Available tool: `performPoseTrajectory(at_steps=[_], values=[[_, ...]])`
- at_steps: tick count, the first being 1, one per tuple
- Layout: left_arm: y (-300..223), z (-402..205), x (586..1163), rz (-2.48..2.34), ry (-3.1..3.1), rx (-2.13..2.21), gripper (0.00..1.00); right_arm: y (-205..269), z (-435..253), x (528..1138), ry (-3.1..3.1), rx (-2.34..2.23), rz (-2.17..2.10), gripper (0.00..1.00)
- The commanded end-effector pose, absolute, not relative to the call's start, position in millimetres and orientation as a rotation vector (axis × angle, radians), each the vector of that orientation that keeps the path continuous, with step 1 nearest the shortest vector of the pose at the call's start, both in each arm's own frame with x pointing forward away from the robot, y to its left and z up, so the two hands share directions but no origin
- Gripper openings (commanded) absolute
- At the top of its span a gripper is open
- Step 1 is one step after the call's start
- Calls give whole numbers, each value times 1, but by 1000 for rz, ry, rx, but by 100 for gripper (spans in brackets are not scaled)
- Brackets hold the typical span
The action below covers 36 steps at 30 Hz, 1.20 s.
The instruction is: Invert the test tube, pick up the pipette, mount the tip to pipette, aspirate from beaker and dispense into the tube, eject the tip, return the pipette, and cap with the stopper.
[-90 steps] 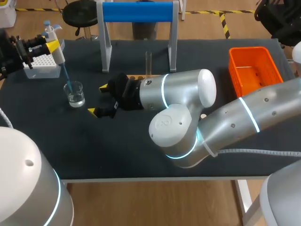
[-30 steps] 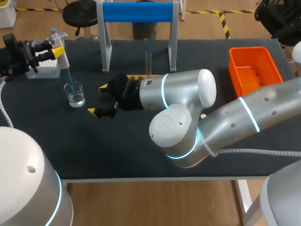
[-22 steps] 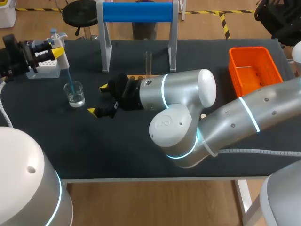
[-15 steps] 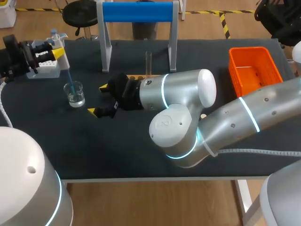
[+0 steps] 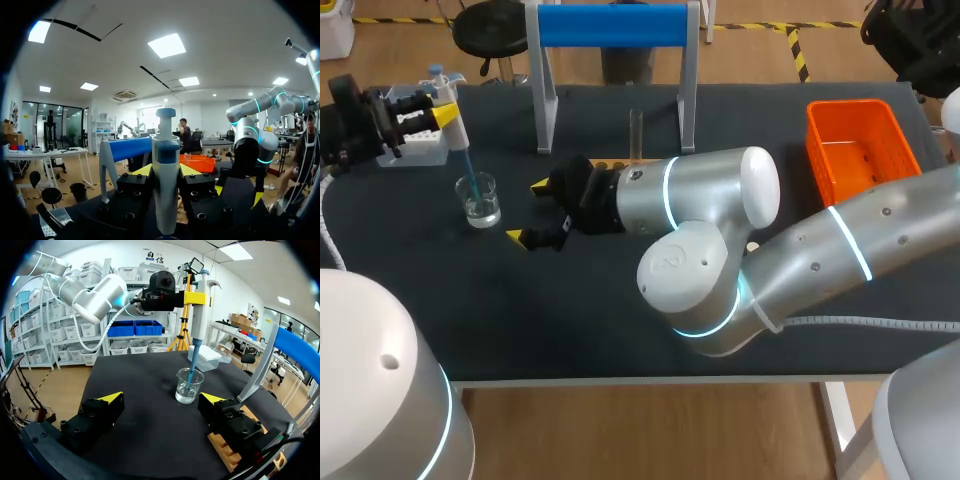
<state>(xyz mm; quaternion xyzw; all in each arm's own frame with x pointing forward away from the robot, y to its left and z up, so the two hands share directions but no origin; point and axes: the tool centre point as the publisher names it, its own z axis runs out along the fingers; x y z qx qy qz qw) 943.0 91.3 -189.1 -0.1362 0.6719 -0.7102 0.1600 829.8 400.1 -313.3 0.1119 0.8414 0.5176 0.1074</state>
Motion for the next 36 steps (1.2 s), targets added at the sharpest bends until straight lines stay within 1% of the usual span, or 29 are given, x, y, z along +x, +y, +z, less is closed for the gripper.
performPoseTrajectory(at_steps=[1, 36], values=[[91, -189, 943, -2031, 1921, -387, 0, 400, -312, 830, 2482, 328, 1521, 100], [88, -190, 942, -2032, 1933, -391, 0, 400, -312, 830, 2482, 328, 1521, 100]])
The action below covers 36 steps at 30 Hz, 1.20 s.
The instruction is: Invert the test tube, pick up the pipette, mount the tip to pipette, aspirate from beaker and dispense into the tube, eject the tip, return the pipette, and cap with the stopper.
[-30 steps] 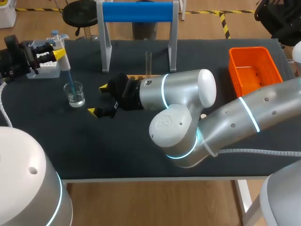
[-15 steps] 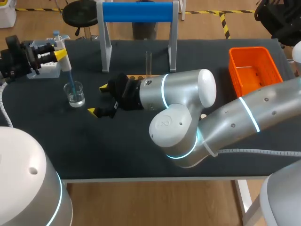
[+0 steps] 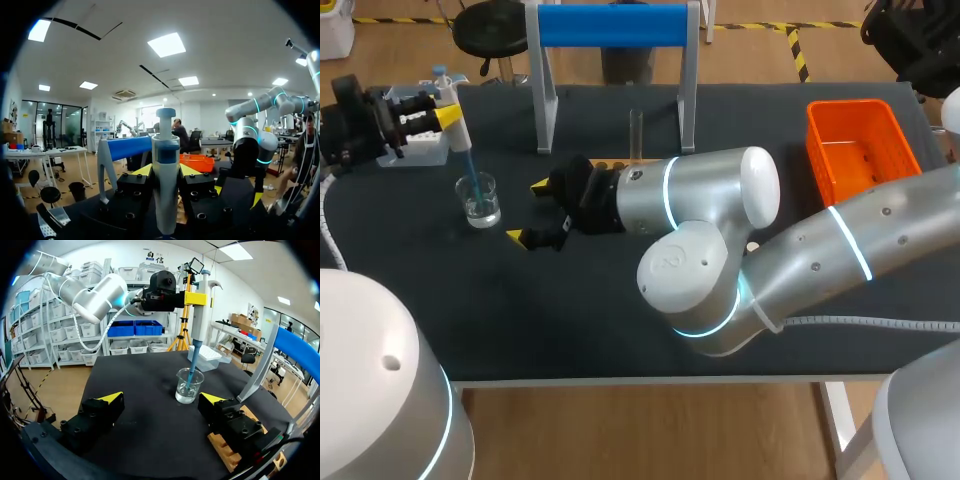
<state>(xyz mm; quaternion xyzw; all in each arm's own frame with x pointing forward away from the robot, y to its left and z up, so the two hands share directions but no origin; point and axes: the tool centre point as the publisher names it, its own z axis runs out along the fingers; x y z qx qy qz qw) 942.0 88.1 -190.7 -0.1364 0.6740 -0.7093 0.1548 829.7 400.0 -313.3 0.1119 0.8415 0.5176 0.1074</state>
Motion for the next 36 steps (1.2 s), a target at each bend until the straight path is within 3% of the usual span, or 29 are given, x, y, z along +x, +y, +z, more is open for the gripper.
performPoseTrajectory(at_steps=[1, 14, 36], values=[[88, -190, 942, -2032, 1933, -391, 0, 400, -312, 830, 2482, 328, 1521, 100], [88, -190, 942, -2032, 1933, -391, 0, 390, -291, 829, 2483, 276, 1534, 100], [88, -190, 942, -2032, 1933, -391, 0, 360, -161, 834, 2521, -87, 1809, 100]])
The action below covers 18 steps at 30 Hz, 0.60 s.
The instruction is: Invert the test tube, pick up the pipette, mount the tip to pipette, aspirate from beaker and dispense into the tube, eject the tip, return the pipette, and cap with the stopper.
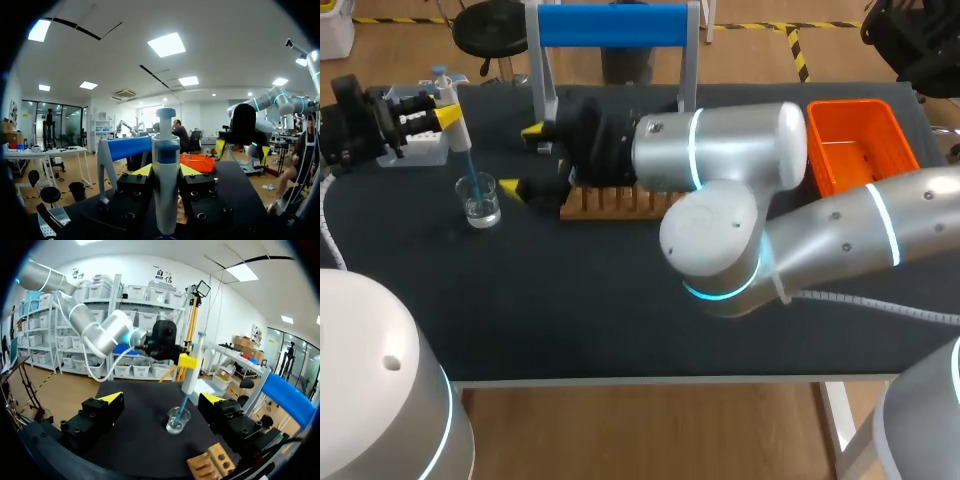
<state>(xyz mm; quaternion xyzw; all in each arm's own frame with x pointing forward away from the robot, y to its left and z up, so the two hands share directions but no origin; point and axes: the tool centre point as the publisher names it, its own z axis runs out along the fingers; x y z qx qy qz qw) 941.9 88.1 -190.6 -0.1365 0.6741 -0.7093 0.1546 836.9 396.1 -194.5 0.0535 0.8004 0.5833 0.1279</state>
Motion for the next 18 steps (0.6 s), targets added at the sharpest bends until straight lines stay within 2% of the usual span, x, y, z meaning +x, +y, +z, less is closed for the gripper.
performPoseTrajectory(at_steps=[1, 18], values=[[88, -190, 942, -2032, 1933, -391, 0, 359, -155, 834, 2520, -107, 1816, 100], [88, -190, 942, -2032, 1933, -391, 0, 376, -100, 850, 2585, -386, 1973, 100]])
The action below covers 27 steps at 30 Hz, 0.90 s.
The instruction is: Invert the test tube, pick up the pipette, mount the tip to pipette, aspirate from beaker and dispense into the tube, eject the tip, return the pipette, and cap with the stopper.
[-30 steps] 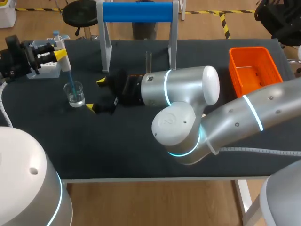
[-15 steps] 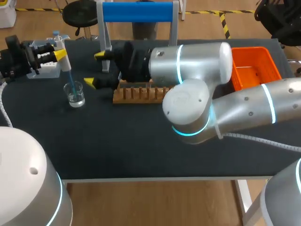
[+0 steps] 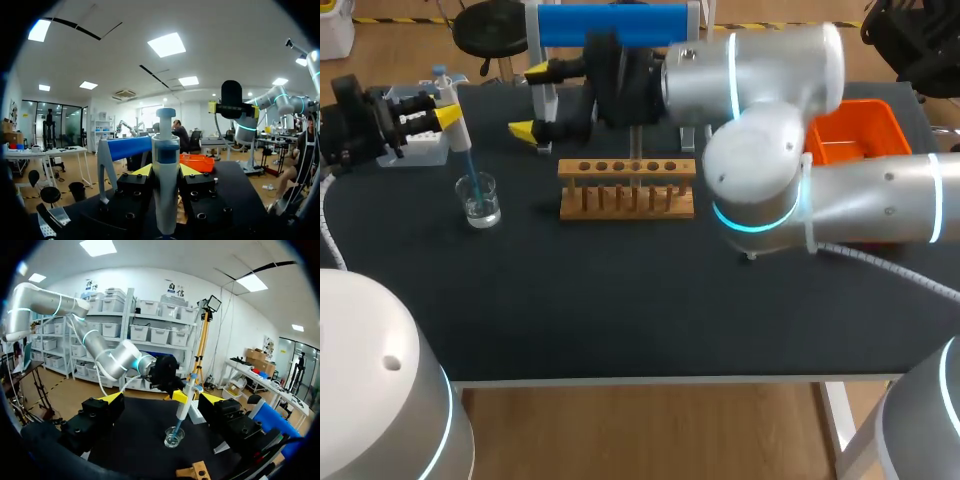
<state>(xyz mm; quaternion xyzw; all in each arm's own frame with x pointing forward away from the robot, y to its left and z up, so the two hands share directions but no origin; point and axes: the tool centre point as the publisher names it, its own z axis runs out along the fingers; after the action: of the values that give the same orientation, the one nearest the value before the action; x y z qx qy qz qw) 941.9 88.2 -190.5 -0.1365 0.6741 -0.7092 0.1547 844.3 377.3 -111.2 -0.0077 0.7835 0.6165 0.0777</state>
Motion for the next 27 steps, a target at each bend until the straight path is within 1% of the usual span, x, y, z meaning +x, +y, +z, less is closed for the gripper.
performPoseTrajectory(at_steps=[1, 2, 3, 6, 7, 10, 11, 13, 15, 27], values=[[88, -190, 942, -2032, 1933, -391, 0, 378, -98, 851, 2586, -397, 1974, 96], [88, -190, 942, -2032, 1933, -391, 0, 380, -97, 851, 2587, -411, 1986, 87], [88, -190, 942, -2032, 1933, -391, 0, 383, -95, 852, 2588, -422, 2002, 82], [88, -190, 942, -2032, 1933, -391, 0, 389, -91, 854, 2587, -439, 2034, 60], [88, -190, 942, -2032, 1933, -391, 0, 391, -90, 855, 2586, -442, 2041, 47], [88, -190, 942, -2032, 1933, -391, 0, 397, -87, 857, 2585, -451, 2051, 32], [88, -190, 942, -2032, 1933, -391, 0, 399, -87, 858, 2584, -458, 2058, 22], [88, -190, 942, -2032, 1933, -391, 0, 403, -86, 860, 2581, -460, 2083, 8], [88, -190, 942, -2032, 1933, -391, 0, 406, -85, 861, 2578, -459, 2099, 0], [88, -190, 942, -2032, 1933, -391, 0, 428, -78, 869, 2546, -477, 2157, 0]])
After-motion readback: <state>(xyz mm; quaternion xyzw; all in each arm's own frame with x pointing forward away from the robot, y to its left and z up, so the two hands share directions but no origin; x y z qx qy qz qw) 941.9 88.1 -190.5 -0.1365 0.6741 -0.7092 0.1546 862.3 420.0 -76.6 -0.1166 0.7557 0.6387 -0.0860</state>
